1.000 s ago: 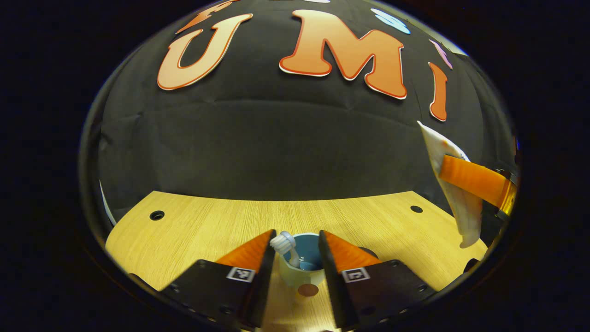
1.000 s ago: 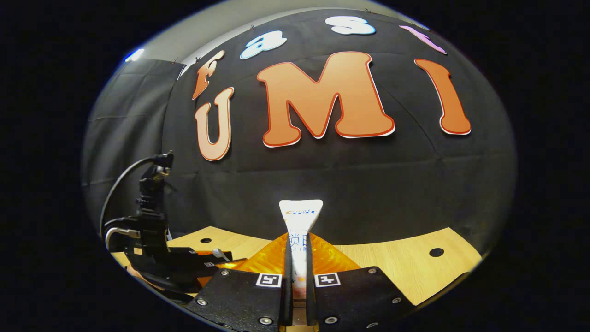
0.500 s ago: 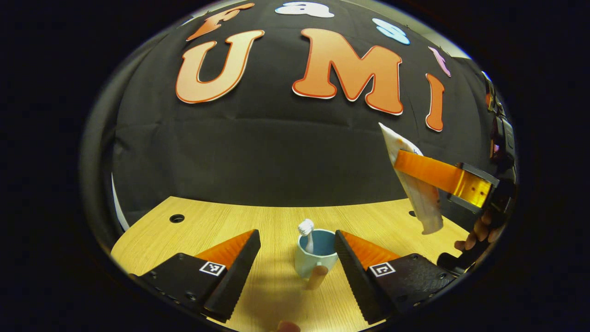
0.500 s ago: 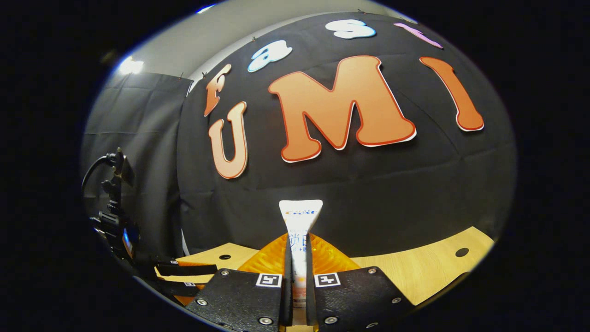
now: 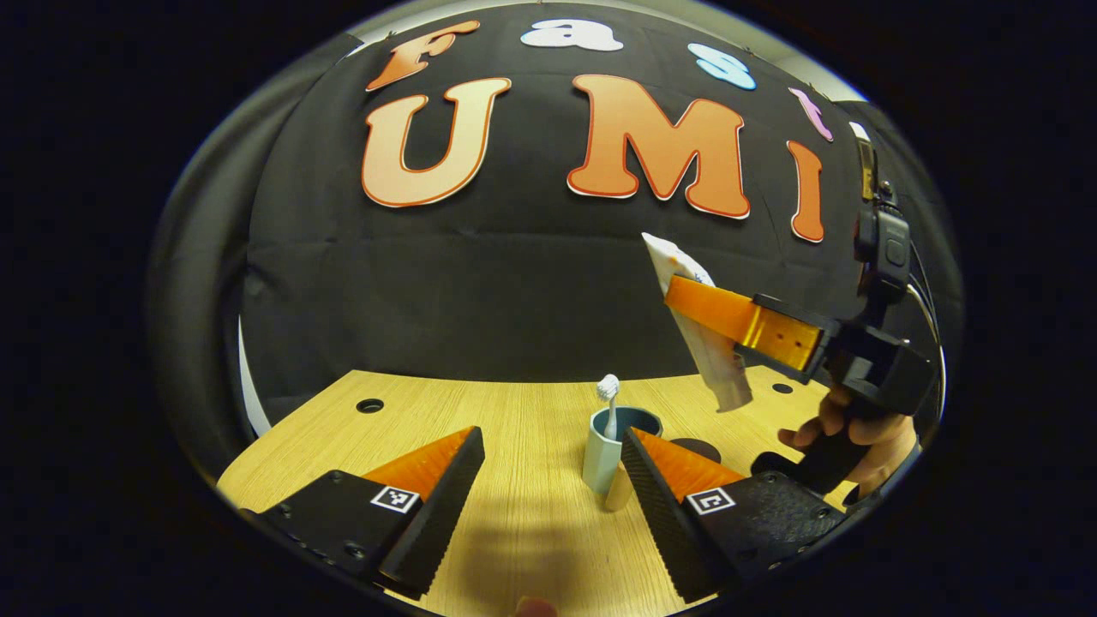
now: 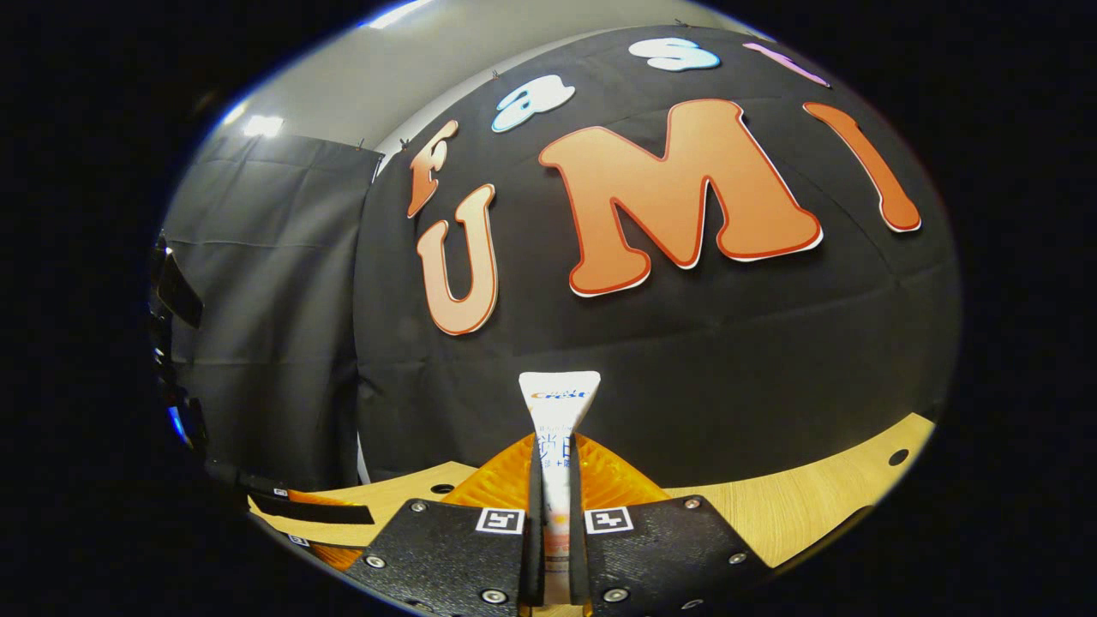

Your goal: Put the toothbrush and toothpaste on the desktop into the cup, then pick up the cup and place it on the coaster on the desktop.

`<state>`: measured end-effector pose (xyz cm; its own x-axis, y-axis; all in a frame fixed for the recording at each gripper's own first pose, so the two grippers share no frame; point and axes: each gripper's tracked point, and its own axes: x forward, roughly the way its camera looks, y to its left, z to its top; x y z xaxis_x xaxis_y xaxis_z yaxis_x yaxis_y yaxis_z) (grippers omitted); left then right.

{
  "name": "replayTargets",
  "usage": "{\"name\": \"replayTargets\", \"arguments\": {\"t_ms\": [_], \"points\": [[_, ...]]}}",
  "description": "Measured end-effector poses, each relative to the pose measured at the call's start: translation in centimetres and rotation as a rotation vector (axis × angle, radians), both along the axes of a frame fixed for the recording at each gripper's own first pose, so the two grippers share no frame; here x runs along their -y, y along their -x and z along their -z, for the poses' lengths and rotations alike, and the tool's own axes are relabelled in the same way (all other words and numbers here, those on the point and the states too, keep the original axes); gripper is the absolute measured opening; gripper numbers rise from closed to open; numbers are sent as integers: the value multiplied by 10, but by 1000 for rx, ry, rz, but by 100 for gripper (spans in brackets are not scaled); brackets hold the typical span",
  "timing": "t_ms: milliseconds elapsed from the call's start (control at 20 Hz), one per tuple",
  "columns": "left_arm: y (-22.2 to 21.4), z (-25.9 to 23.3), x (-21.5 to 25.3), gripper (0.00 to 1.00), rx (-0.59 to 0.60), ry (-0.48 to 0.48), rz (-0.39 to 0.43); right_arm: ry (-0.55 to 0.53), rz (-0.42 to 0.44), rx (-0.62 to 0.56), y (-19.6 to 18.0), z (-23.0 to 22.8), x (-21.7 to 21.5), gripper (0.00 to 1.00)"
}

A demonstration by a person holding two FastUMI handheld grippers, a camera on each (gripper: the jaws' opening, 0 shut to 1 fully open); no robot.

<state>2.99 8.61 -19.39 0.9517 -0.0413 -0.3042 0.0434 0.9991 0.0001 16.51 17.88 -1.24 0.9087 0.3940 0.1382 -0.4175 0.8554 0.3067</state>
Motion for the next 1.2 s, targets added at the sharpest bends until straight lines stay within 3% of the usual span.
{"name": "replayTargets", "arguments": {"t_ms": [650, 850, 1200], "points": [[19, 31, -31, 97, -51, 20, -72, -36, 2, -71, -54, 45, -24, 11], [18, 42, -33, 98, -76, 33, -83, -85, 1, -127, -62, 65, -28, 12], [21, 62, -26, 98, -125, 82, -84, -79, 1, -178, -62, 85, -33, 16]]}}
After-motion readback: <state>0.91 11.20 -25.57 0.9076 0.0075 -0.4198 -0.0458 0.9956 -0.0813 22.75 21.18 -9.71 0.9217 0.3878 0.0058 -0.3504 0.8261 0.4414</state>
